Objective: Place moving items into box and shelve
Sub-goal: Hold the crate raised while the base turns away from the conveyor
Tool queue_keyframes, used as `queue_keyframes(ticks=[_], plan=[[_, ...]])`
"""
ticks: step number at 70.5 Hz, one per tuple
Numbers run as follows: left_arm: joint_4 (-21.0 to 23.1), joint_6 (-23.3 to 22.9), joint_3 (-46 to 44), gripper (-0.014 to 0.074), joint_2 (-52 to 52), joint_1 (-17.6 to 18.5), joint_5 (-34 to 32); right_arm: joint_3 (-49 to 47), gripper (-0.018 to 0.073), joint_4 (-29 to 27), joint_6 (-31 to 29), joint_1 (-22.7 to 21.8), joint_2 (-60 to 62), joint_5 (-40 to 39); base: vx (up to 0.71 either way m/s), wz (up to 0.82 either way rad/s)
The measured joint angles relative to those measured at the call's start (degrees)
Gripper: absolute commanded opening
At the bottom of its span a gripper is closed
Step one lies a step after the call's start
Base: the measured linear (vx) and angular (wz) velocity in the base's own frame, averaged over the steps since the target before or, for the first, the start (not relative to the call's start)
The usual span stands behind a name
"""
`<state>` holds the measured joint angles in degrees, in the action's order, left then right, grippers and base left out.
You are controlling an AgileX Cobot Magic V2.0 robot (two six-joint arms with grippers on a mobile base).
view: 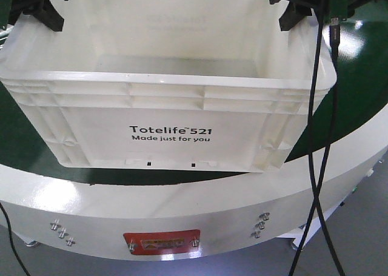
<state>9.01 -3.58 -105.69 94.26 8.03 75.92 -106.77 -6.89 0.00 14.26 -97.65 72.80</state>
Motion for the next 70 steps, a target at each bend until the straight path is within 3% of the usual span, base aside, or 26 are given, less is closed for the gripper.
queue_keyframes(ticks=[26,70], plan=[[0.34,0.0,0.0,-0.0017,0.0,0.0,0.0,0.0,-0.0012,0.3,0.0,0.0,0.0,0.07,-0.14,0.12],[0.29,0.0,0.0,-0.0017,0.0,0.0,0.0,0.0,-0.0012,0.19,0.0,0.0,0.0,0.12,-0.12,0.38]])
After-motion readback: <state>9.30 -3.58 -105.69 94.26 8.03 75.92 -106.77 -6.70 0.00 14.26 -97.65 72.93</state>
